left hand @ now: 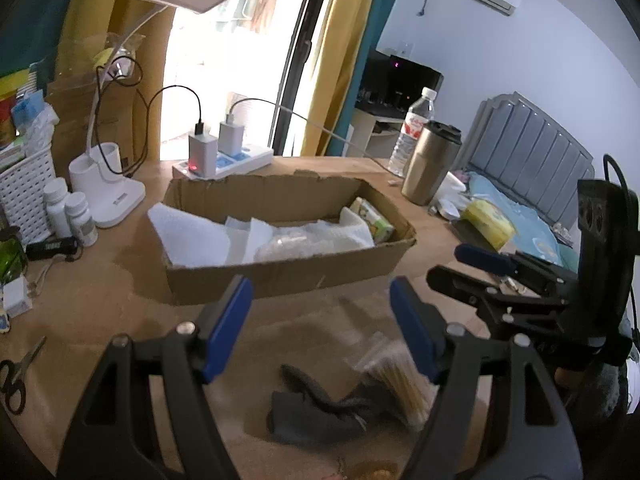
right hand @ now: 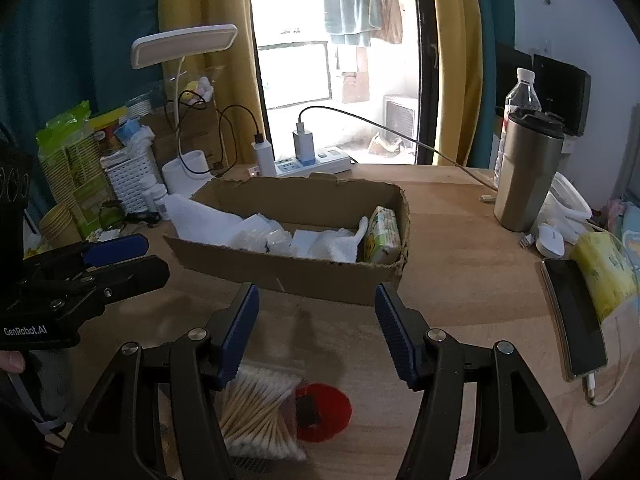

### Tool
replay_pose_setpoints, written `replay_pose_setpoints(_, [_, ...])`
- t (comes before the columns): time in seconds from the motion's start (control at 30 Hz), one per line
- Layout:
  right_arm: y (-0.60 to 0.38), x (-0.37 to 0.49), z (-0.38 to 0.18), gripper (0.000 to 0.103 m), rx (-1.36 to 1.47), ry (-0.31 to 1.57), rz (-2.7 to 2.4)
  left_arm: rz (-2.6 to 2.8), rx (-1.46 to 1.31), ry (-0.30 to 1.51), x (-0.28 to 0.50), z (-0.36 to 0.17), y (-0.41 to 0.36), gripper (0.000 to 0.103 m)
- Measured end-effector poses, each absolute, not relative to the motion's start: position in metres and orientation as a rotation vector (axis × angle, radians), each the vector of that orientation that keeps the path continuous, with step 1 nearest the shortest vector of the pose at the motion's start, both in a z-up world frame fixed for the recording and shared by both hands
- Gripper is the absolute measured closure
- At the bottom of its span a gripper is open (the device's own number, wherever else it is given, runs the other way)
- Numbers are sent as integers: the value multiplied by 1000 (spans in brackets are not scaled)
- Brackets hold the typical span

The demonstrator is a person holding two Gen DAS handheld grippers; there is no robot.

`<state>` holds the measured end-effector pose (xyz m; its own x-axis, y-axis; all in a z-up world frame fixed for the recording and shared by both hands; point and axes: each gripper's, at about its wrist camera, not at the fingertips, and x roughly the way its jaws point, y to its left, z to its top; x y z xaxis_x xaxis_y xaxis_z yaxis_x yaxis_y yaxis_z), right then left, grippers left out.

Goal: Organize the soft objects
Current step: 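Grasp the clear cotton-swab bag with the right gripper while the left gripper moves toward the grey sock, then grasp the grey sock with the left gripper while the right gripper holds the swab bag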

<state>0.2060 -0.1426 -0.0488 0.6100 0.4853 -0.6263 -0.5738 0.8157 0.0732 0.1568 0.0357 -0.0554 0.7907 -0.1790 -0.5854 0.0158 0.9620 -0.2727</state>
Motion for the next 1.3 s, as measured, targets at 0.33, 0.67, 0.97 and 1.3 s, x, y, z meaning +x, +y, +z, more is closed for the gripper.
replay_pose_setpoints(0.33, [-144,184,-51,39,-153,677,622,-99,-271,656,128,-63,34,30])
replay_pose_setpoints(0.67, [-143,164,-62,39,-165,698,632,-106,-287,682,115,-77,31,30])
replay_pose_setpoints(0.97, [-136,159,-79,40,-171,738,650,-100,-297,722,114,-93,32,30])
replay_pose_setpoints(1.3, [-126,166,-96,40,-189,794,691,-79,-312,768,119,-107,38,30])
